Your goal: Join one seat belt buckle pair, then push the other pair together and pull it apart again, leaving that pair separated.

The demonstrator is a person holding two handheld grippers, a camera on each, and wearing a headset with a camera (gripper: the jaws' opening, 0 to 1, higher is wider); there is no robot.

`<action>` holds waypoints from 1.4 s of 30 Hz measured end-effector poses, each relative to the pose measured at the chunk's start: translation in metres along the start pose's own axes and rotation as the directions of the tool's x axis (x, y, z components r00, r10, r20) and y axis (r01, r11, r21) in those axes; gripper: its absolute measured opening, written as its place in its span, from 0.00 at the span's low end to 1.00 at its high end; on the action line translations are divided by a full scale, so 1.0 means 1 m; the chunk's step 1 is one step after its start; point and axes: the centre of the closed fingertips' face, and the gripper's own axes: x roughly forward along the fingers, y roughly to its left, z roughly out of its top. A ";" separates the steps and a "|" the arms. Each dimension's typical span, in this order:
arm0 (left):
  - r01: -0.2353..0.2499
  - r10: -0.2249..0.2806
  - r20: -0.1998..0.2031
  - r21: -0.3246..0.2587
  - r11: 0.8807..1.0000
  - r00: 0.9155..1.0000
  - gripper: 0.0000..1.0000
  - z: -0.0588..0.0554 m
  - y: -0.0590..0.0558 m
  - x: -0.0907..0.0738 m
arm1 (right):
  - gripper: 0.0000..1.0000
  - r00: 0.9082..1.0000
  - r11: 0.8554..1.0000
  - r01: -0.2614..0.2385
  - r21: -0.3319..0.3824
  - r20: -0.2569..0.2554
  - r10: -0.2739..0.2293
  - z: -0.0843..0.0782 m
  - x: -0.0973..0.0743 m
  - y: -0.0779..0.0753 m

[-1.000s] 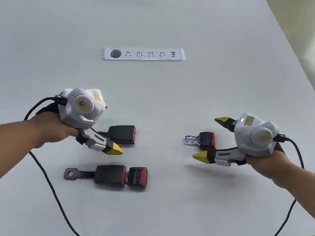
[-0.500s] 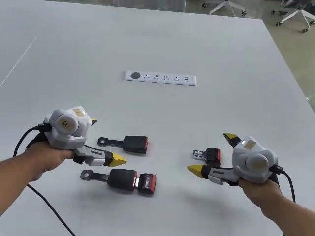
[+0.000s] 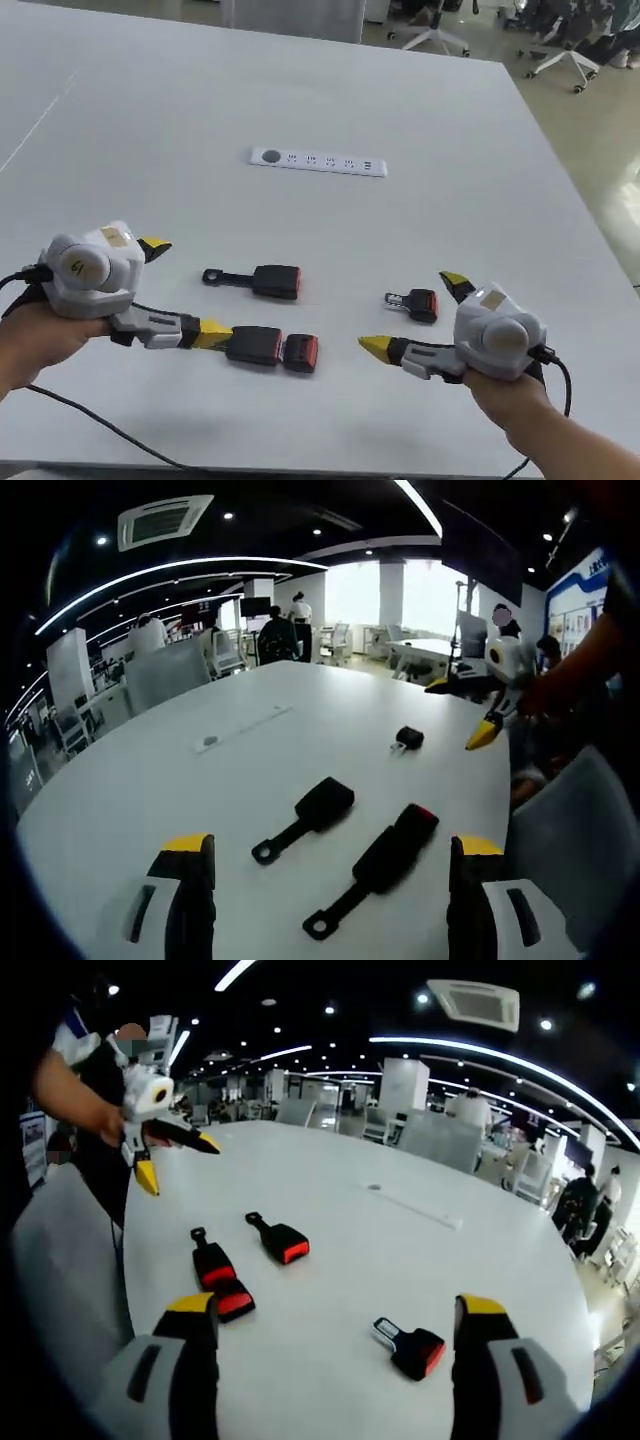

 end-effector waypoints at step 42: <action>-0.022 0.030 0.064 -0.120 0.993 0.997 1.00 -0.051 -0.015 -0.062 | 1.00 0.995 0.994 0.092 0.054 -0.041 -0.090 -0.030 -0.045 0.050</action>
